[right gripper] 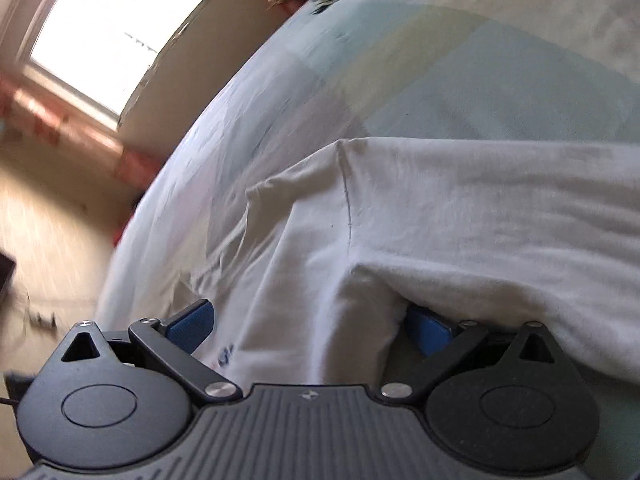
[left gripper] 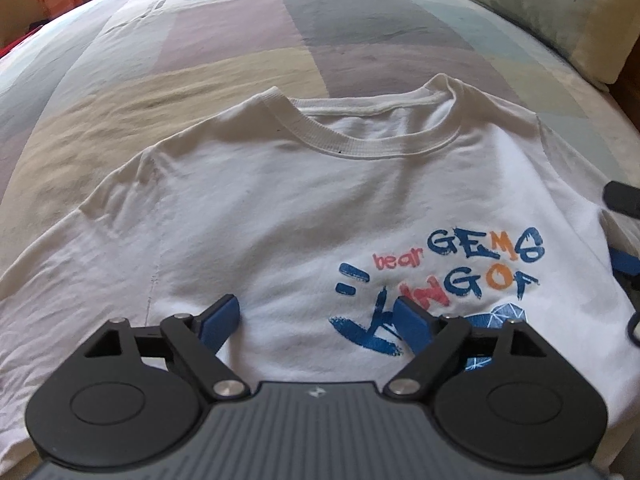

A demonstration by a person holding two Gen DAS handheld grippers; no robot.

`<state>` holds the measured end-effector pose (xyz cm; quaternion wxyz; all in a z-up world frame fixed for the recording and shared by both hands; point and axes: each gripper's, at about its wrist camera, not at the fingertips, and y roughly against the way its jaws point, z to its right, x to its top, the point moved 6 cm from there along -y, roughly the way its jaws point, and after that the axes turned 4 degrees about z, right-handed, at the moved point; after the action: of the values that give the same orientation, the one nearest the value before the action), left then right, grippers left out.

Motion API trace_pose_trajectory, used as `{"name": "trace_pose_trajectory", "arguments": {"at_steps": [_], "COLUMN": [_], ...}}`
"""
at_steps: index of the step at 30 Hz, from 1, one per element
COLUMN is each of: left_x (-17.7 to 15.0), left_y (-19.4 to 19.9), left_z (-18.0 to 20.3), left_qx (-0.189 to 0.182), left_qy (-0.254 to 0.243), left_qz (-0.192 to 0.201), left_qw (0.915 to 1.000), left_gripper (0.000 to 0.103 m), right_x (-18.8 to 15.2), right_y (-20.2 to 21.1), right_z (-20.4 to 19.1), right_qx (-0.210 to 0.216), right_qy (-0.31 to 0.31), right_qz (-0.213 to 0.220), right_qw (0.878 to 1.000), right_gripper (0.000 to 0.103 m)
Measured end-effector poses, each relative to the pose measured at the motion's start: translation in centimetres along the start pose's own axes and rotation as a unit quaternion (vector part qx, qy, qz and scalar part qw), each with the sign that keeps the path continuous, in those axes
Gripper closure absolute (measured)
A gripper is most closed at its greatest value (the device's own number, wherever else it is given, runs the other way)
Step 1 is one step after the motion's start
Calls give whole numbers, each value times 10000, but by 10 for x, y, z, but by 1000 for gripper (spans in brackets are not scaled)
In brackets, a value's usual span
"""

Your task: Fold clothes

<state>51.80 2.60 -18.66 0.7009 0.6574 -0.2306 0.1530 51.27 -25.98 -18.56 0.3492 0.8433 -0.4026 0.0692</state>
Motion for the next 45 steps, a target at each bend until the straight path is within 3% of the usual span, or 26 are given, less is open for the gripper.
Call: {"name": "trace_pose_trajectory", "arguments": {"at_steps": [4,7,11,15,18,20,21,22,23,25,28,31,35,39,42,45], "left_x": [0,1,-1,0,0,0,-1,-2,-3,-3,-3,-3,1,10,3,1], "left_y": [0,0,0,0,0,0,0,1,1,2,2,2,9,15,0,-2], "left_z": [0,1,1,0,-1,-1,-1,-1,-1,-1,-1,0,0,3,0,-5], "left_qx": [10,15,19,-23,-57,-110,-128,-139,-149,-163,-198,-200,-184,-127,-158,-225], "left_qy": [27,37,16,16,14,6,-15,-34,-53,-92,-122,-133,-151,-519,-448,-221], "left_qz": [-21,-22,26,31,30,59,75,93,110,122,114,117,193,446,72,82], "left_qw": [10000,10000,10000,10000,10000,9999,9999,9999,9998,9998,9997,9996,9995,9976,9988,9995], "left_gripper": [18,17,17,17,17,17,17,17,17,17,17,16,19,18,18,16], "right_x": [-11,-10,19,21,12,14,15,16,17,23,46,57,49,45,42,37], "right_y": [12,10,-14,-15,1,4,4,4,4,4,9,5,15,17,17,-17], "right_z": [12,10,9,10,23,40,48,57,62,61,44,38,22,-8,-32,-47], "right_qx": [387,436,543,587,622,575,519,464,421,329,-170,-565,-883,-665,-421,-235], "right_qy": [-887,-750,-799,-722,-702,-935,-1031,-1126,-1166,-993,-50,526,1067,1561,1938,2067], "right_qz": [-139,-143,22,-138,-199,-249,-303,-356,-412,-515,-435,-602,-962,-952,-894,-1033], "right_qw": [9952,9961,9953,9956,9954,9936,9929,9919,9914,9932,9989,9952,9857,9809,9761,9727], "right_gripper": [0,0,0,2,23,57,67,89,94,93,89,89,74,66,54,50]}}
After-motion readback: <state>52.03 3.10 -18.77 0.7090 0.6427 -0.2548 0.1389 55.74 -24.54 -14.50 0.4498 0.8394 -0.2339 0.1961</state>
